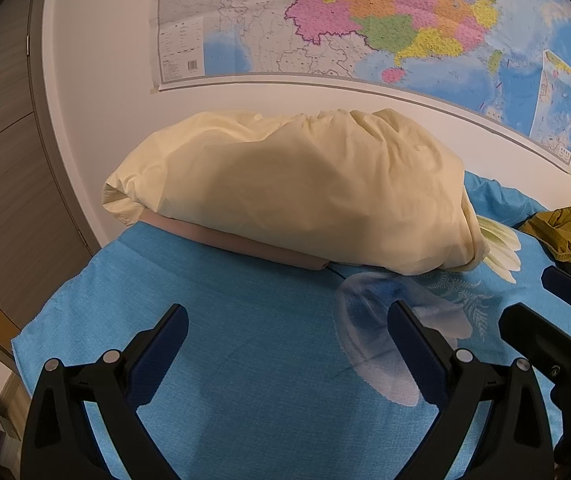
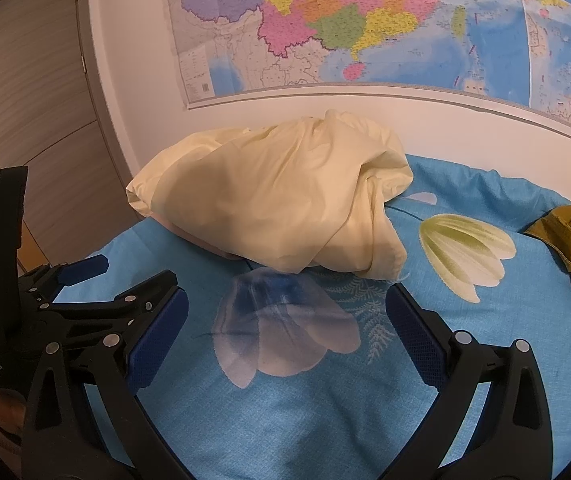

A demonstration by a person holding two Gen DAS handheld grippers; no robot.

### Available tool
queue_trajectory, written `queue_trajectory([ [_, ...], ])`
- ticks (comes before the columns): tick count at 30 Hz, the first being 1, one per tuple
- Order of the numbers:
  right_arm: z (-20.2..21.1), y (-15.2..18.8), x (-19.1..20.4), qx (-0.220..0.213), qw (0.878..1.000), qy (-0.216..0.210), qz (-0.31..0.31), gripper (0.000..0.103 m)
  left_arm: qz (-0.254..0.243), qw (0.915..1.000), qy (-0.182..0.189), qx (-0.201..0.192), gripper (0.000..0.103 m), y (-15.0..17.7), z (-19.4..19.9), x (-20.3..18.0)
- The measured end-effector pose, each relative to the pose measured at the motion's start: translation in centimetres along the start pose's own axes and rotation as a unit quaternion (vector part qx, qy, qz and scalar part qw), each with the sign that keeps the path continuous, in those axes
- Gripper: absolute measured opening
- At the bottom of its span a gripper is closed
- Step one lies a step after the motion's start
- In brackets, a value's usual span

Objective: Fold large clothes

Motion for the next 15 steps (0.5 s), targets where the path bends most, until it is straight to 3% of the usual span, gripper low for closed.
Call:
queue_trajectory([
  [15, -0.03, -0.03, 0.09, 0.0, 1.0, -0.001, -0.002, 0.098, 0.001, 1.0, 0.0, 0.0, 0.096, -0.06, 0.01, -0.06],
])
Point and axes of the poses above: each gripper's, at about its wrist camera, not at the fingertips, and z roughly against the way its jaws point, x to its left, y to its underside, the point moved 3 cm from there along -z, roughly the way its jaws point, and after that the axes turned 7 degrees about x, right-handed, at the moved point
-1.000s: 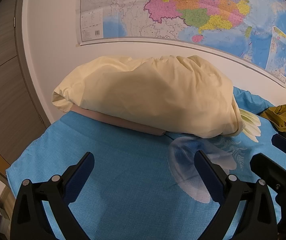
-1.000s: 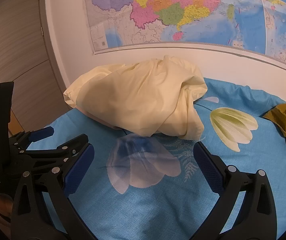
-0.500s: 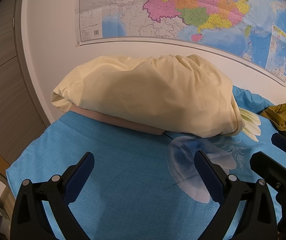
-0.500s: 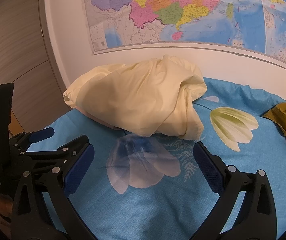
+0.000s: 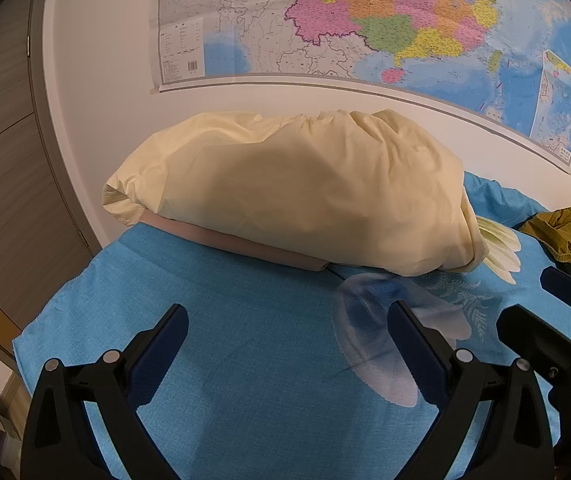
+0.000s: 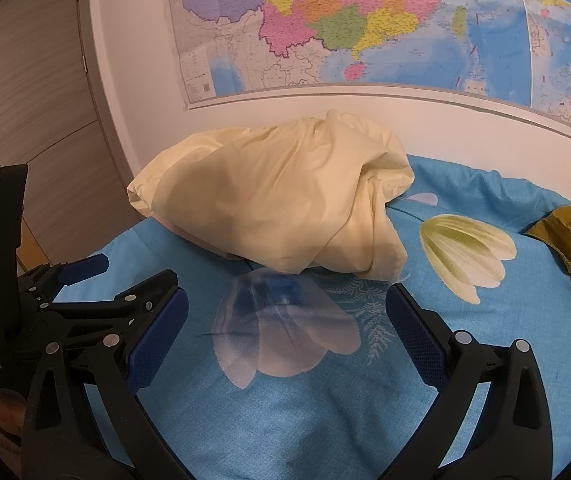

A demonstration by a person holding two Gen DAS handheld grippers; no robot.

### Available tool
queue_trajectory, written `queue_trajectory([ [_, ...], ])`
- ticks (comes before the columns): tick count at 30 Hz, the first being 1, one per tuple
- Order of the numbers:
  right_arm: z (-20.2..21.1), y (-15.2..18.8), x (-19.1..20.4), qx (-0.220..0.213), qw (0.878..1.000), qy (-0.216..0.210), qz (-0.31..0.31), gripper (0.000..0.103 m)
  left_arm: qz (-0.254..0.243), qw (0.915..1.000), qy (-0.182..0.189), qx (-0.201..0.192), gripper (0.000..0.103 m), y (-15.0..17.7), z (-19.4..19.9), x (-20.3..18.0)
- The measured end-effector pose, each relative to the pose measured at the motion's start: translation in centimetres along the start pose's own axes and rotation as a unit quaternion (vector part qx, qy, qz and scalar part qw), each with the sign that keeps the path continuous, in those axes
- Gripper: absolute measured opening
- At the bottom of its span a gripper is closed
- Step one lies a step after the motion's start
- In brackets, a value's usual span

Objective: Fold large clothes

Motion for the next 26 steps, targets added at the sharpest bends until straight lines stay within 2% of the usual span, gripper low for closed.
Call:
queue_trajectory([
  [12, 0.08, -0.06, -0.06, 0.0, 1.0, -0.002, -0.001, 0.098, 0.002, 1.0, -0.006, 0.002, 0.096, 0.03, -0.15, -0.03],
  [15, 0.1, -0.03, -0.08, -0.001, 1.0, -0.001, -0.001, 0.098, -0.004, 0.9999, -0.01, -0.009, 0.096, 0.06, 0.0, -0.12],
  [26, 0.52, 0.27, -0.76, -0.005, 1.0, 0.013, -0.02, 0.098, -0.005, 0.9997, 0.022, 0.009, 0.096, 0.42, -0.28, -1.02],
])
Point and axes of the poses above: each gripper's, at about its wrist camera, not at the fingertips, and z roughly against the way its jaws point, x to its left, y to its underside, the point moved 3 cm from there along -z, roughly the way its jaws point, and after that the axes turned 7 degrees about x, right-handed, at the moved point
